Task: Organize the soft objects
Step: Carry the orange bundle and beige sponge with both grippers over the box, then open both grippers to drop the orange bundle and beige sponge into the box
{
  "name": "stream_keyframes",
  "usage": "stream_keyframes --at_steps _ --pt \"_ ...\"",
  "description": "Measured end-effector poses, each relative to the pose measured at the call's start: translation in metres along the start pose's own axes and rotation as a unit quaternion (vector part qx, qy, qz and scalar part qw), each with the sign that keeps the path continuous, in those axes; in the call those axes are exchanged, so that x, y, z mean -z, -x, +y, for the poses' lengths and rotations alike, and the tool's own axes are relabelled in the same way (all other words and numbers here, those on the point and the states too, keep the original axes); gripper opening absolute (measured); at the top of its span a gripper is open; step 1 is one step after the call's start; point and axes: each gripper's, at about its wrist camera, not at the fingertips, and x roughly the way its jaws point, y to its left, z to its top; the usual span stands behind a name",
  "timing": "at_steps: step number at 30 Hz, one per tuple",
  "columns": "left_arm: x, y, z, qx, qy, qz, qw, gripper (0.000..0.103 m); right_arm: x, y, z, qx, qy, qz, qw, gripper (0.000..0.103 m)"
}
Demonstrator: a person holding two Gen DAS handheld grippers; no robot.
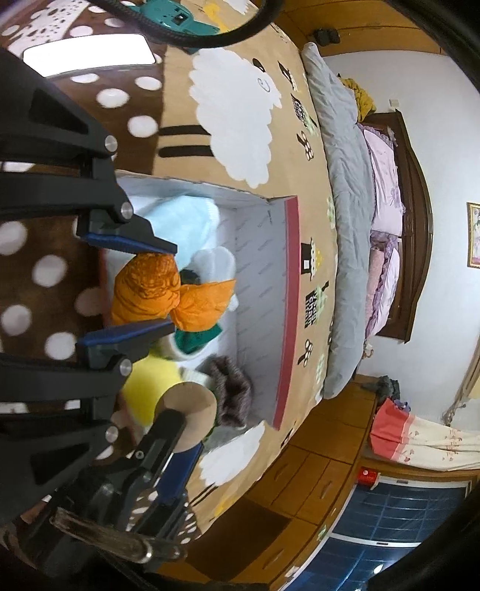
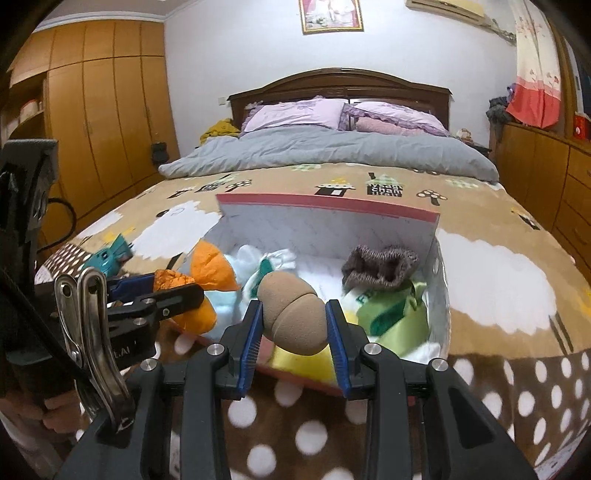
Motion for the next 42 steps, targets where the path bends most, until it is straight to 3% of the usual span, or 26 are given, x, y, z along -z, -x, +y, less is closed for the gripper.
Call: stream_keyframes --at_steps 16,23,27,32,39,42 --pt "-0.016 -0.062 0.003 -0.022 0.007 0.009 0.9997 0.036 -0.013 -0.065 -0.028 0.035 -0.02 0.02 0.999 0.036" --pt "-0.014 -0.069 -0.002 -0.039 -0.006 0.01 0.9992 0.056 -0.007 -0.074 -0.029 0.027 -0.027 0.027 0.999 0.041" --pt "-0.013 -0.071 0.0 -0.038 0.004 0.014 0.9992 0.061 -0.007 -0.073 -0.028 0.026 -0.023 0.023 0.999 0.044" --pt "-0.013 -0.069 0.005 -0.042 0.006 0.016 0.999 0.066 -0.007 -0.065 -0.029 0.021 -0.02 0.01 1.0 0.055" --pt "-0.014 -0.054 0.002 -0.042 0.001 0.005 0.9991 0.071 -0.008 -0.045 -0.022 0.011 -0.008 -0.015 1.0 0.059" --pt "-0.013 -0.044 0.0 -0.039 0.003 0.002 0.9992 0.074 -0.008 -0.035 -0.021 0.012 -0.011 -0.02 1.0 0.068"
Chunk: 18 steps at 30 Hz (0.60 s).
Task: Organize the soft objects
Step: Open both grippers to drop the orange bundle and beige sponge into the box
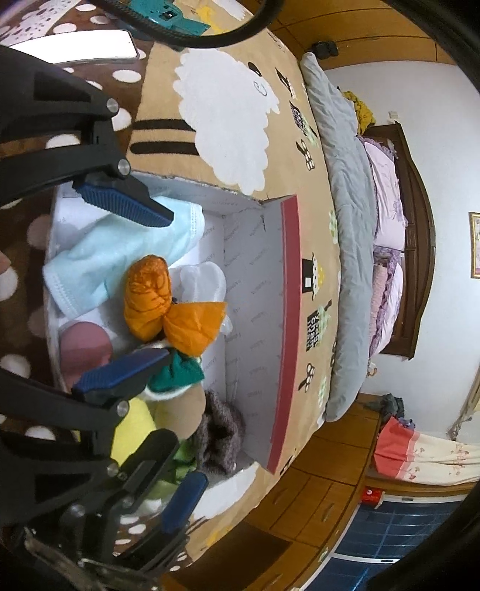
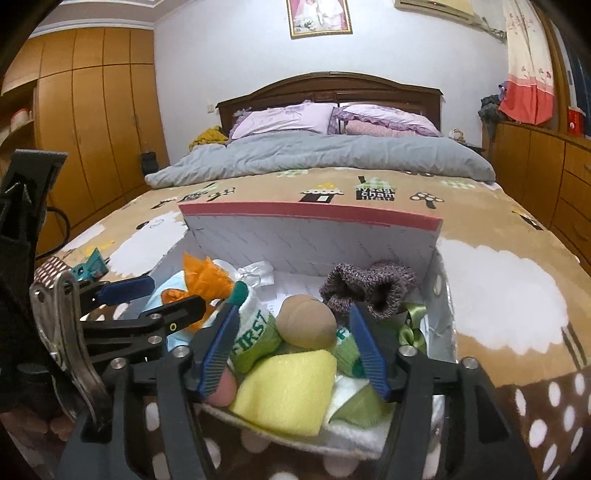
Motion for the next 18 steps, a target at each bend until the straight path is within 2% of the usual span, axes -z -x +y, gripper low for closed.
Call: stream_keyframes --at_steps 3,18 --pt "0.003 0.009 -0.001 0.005 0.004 0.001 1.0 0.08 0.001 0.011 0.0 0.0 -0.004 -0.005 1.0 0.071" --pt "0.026 0.05 -0.006 0.003 0.01 -0.003 0.9999 0.08 0.023 0.053 0.002 0.015 -0.029 -0.002 0.999 0.071"
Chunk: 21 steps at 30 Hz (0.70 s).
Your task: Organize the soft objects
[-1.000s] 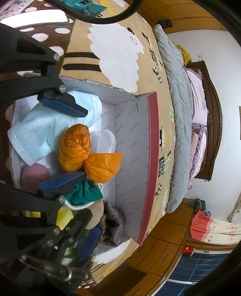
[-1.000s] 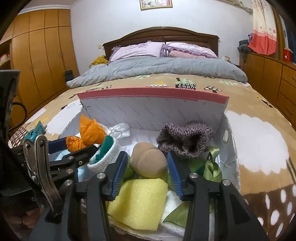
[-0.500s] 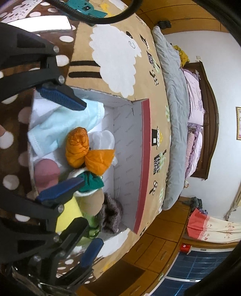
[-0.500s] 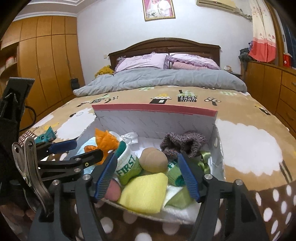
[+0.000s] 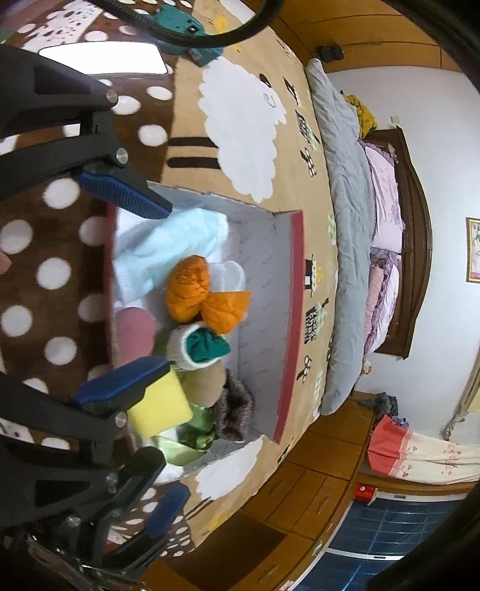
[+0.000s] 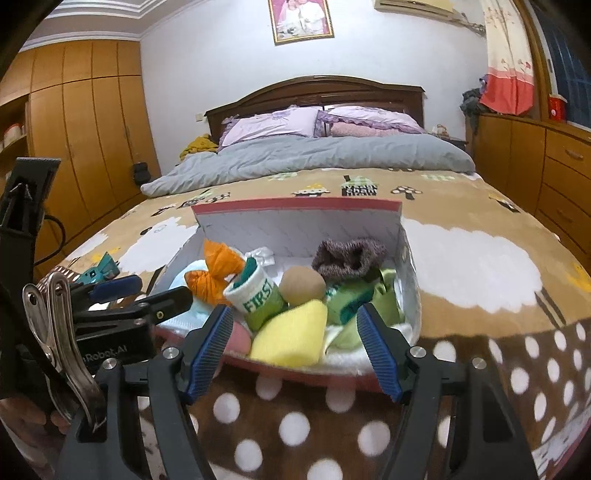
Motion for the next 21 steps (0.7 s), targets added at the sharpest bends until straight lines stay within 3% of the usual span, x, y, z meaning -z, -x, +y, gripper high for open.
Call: stream_keyframes --at_steps 7,21 --pt "0.021 0.002 -0.002 0.01 0.006 0.027 0.9996 0.08 0.021 0.007 -0.002 0.016 -0.012 0.028 0.999 0.072" --pt "0.054 -0.018 -0.01 -0.005 -0.009 0.058 0.9982 0.08 0.054 0.0 -0.005 0.033 -0.042 0.052 0.997 0.072"
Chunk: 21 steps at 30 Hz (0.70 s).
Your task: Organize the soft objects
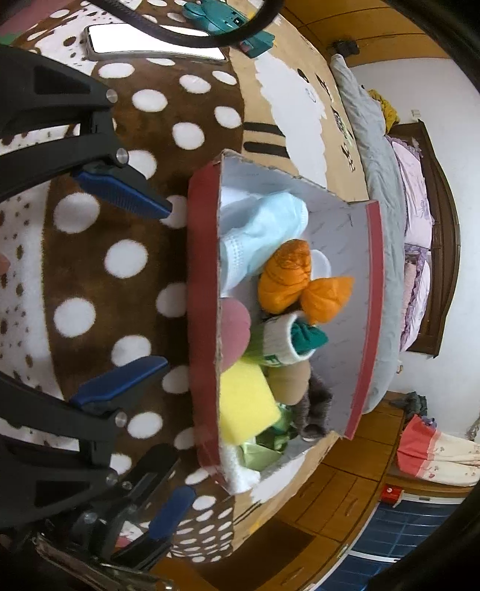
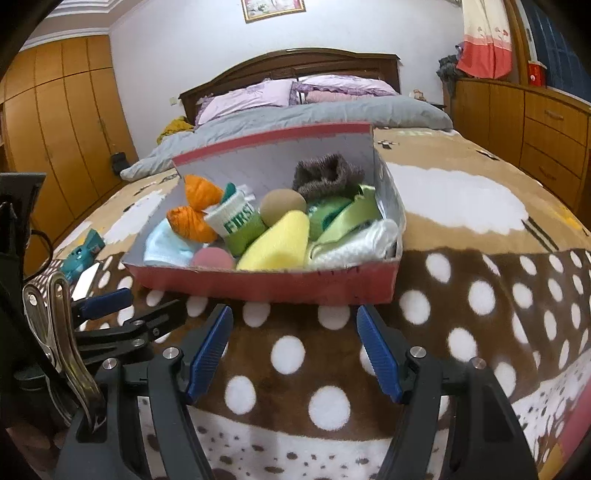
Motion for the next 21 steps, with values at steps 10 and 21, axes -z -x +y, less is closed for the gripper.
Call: stream_keyframes --at_steps 10,21 --pt "0.005 -0.013 0.001 -0.011 0.004 0.009 0.9999 0.08 0.007 -0.015 -0.002 0.002 -0.007 0.017 1.0 0.072" --pt "0.006 -0.02 0.003 -0.01 0.007 0.017 0.9998 0.08 0.01 -0.021 -0.002 0.002 -0.012 0.027 1.0 0.071"
